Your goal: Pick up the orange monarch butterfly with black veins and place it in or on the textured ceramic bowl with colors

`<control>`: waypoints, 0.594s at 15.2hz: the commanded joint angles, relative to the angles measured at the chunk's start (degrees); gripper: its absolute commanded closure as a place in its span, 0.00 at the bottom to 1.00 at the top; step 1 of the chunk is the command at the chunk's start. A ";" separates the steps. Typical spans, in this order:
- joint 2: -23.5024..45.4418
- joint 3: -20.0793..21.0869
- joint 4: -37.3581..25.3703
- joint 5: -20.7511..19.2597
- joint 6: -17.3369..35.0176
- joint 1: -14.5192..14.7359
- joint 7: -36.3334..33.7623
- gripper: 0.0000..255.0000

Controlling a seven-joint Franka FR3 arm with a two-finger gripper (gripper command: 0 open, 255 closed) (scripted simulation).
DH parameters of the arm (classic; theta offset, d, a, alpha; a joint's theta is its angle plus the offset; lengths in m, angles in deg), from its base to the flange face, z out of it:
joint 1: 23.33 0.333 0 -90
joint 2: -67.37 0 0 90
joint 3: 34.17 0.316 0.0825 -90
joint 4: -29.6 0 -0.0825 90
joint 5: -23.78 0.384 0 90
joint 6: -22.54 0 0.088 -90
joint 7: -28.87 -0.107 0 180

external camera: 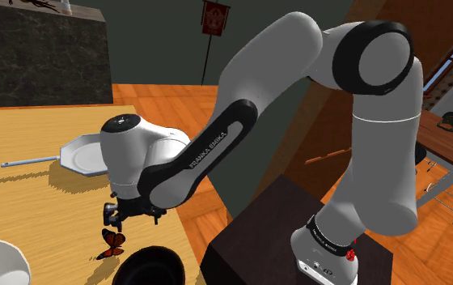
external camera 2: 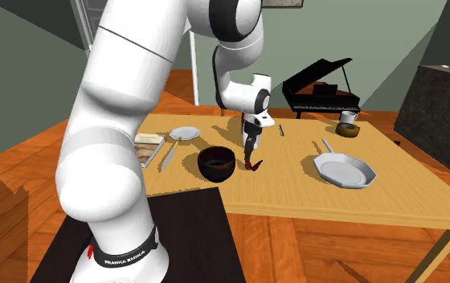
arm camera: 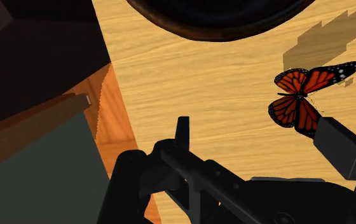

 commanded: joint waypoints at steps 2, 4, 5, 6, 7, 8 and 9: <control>6.76 -2.50 -7.33 -2.60 -0.63 3.86 -3.65 0.00; 11.24 -3.98 -12.63 -3.72 -1.38 6.18 -5.37 0.00; 13.50 -4.67 -15.43 -4.13 -1.86 7.29 -6.09 0.00; 15.79 -5.31 -18.34 -4.48 -2.41 8.36 -6.73 0.00; 17.28 -5.71 -20.28 -4.66 -2.81 9.04 -7.09 0.00; 17.84 -5.91 -20.40 -4.83 -2.36 9.17 -7.19 0.00; 18.41 -6.10 -20.53 -5.00 -1.92 9.31 -7.28 0.00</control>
